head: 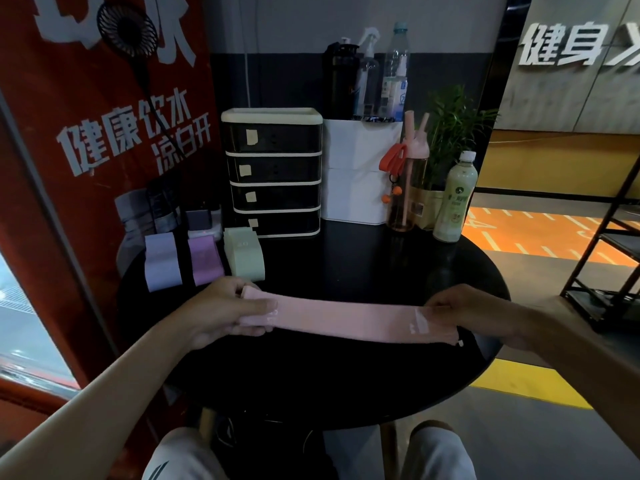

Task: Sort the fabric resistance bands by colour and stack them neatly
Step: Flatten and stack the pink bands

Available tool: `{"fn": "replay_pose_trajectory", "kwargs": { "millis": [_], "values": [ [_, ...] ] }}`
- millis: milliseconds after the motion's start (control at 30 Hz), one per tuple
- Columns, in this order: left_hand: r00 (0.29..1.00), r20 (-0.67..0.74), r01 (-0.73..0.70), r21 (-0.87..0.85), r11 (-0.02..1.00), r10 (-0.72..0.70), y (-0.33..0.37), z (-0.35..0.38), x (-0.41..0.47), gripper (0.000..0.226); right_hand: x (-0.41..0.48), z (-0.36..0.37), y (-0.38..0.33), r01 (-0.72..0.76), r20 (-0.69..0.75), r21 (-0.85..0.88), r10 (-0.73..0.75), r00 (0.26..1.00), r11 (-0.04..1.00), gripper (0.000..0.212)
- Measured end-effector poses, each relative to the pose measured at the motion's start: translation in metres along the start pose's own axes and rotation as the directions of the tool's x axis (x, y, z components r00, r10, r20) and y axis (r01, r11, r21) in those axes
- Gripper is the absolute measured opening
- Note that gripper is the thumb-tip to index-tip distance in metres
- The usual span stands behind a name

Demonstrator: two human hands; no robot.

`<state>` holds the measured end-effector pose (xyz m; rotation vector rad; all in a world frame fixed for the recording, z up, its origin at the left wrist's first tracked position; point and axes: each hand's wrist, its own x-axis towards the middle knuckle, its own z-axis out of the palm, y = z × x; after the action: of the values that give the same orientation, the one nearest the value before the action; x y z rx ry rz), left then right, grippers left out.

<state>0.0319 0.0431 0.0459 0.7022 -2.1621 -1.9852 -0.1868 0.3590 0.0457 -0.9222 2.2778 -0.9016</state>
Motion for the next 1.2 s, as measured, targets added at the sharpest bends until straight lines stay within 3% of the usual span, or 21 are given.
{"fn": "replay_pose_trajectory", "kwargs": {
  "millis": [100,267,400,500,567,600,667,700,767,867,1000,1100,1200],
  "values": [
    [0.997,-0.069,0.045,0.014,0.999,-0.044,-0.009,0.004,0.005,0.028,0.006,0.002,0.009,-0.045,0.03,-0.193,0.051,0.998,0.98,0.015],
    [0.988,-0.154,0.029,0.031,0.999,-0.024,-0.009,0.004,0.009,0.017,0.013,0.004,0.028,-0.064,-0.03,-0.467,0.057,0.998,0.882,0.022],
    [0.965,-0.202,-0.129,0.196,0.972,0.168,0.012,0.011,0.004,0.015,0.011,0.003,0.017,-0.091,0.0,-0.536,0.108,0.994,0.839,0.022],
    [0.885,-0.127,-0.324,0.523,0.789,0.447,0.049,0.018,-0.001,0.029,0.003,0.0,-0.011,-0.088,0.005,-0.728,0.133,0.991,0.68,0.02],
    [0.827,-0.016,-0.437,0.612,0.659,0.562,0.079,0.029,-0.008,0.035,0.001,-0.001,-0.037,-0.062,-0.062,-0.809,0.019,0.998,0.585,0.029],
    [0.808,0.033,-0.478,0.621,0.622,0.589,0.093,0.036,-0.011,0.037,0.0,-0.002,-0.052,-0.014,-0.1,-0.743,-0.091,0.991,0.67,0.037],
    [0.78,0.105,-0.526,0.643,0.557,0.616,0.119,0.051,-0.019,0.042,-0.004,-0.002,-0.088,0.206,-0.181,-0.385,-0.293,0.939,0.9,0.048],
    [0.77,0.131,-0.541,0.653,0.531,0.624,0.13,0.057,-0.022,0.044,-0.006,-0.001,-0.106,0.326,-0.214,-0.211,-0.369,0.905,0.922,0.049],
    [0.753,0.175,-0.571,0.652,0.499,0.634,0.148,0.064,-0.027,0.046,-0.011,-0.002,-0.133,0.459,-0.267,-0.06,-0.457,0.848,0.886,0.041],
    [0.744,0.204,-0.604,0.613,0.509,0.637,0.165,0.067,-0.033,0.048,-0.017,-0.005,-0.153,0.545,-0.328,-0.053,-0.53,0.782,0.837,0.016],
    [0.728,0.042,-0.638,0.404,0.655,0.684,0.167,0.069,-0.039,0.05,-0.021,-0.008,-0.163,0.613,-0.419,-0.003,-0.558,0.717,0.79,0.004],
    [0.787,-0.059,-0.611,0.061,0.789,0.614,0.161,0.072,-0.04,0.05,-0.024,-0.009,-0.166,0.613,-0.454,0.127,-0.504,0.735,0.78,0.007],
    [0.781,-0.091,-0.62,0.006,0.785,0.618,0.165,0.075,-0.04,0.052,-0.027,-0.011,-0.169,0.586,-0.418,0.174,-0.48,0.771,0.791,0.007]
  ]
}}
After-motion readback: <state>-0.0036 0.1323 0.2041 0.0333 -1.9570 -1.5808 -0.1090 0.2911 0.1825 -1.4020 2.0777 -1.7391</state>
